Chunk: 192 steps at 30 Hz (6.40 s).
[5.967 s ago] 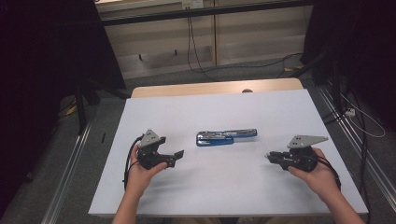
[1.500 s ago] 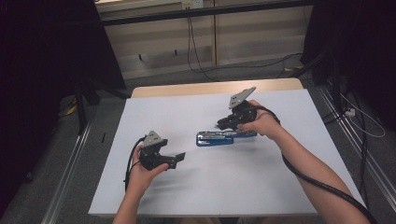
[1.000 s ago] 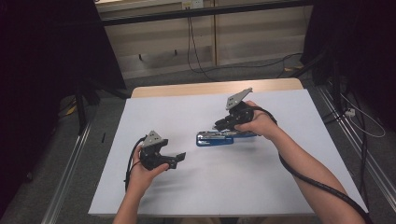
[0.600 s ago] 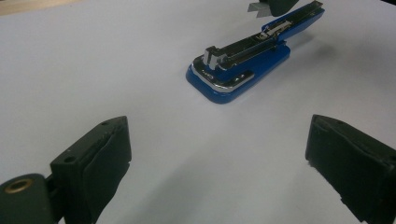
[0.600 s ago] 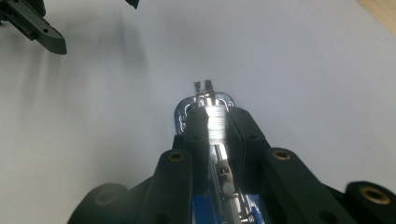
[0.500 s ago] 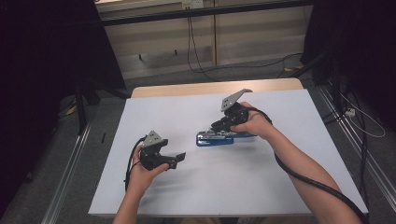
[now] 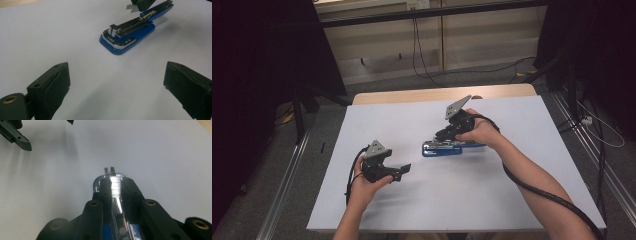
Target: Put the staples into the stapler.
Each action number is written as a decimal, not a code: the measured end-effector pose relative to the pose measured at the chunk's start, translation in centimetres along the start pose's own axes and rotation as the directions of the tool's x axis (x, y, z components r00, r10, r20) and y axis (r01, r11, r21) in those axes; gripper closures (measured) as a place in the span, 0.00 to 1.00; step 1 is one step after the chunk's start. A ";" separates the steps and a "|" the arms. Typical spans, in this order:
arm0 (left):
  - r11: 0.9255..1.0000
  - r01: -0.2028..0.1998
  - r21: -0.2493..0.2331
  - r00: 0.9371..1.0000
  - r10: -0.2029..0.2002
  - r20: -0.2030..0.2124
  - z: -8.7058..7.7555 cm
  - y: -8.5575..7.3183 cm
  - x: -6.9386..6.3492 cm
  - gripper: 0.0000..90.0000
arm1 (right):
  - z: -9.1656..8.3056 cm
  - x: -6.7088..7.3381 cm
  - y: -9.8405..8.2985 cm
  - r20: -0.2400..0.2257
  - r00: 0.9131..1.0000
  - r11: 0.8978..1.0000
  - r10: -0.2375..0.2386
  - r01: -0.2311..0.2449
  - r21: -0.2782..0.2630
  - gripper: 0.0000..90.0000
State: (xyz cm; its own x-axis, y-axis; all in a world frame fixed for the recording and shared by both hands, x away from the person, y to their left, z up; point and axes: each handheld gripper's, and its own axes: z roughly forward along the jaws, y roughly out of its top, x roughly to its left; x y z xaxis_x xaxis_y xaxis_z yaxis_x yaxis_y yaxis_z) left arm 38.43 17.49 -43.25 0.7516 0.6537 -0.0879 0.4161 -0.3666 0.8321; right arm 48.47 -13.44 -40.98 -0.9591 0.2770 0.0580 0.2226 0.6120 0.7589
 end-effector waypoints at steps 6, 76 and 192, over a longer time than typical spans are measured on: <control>1.000 0.013 -0.001 1.000 -0.013 0.008 0.0 0.0 0.1 0.08 | 0.3 -0.1 0.0 -0.001 1.000 1.000 0.002 -0.002 0.011 0.88; 1.000 0.014 -0.006 1.000 -0.014 0.004 -0.2 0.0 0.1 0.08 | 2.5 -0.4 0.8 -0.028 0.998 0.995 -0.065 0.067 0.080 0.88; 1.000 0.015 0.005 1.000 -0.015 0.025 1.3 0.3 -0.4 0.08 | -2.8 2.2 -2.4 0.171 0.975 0.989 0.140 -0.128 -0.079 0.20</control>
State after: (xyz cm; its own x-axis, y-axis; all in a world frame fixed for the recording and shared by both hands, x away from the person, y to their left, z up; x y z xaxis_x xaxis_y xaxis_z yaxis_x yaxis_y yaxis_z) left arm 38.90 16.24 -43.68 0.7581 0.6421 -0.1140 0.4297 -0.3602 0.8280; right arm 45.30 -16.33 -40.85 -0.8744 0.4823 0.0521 0.3291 0.5107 0.7943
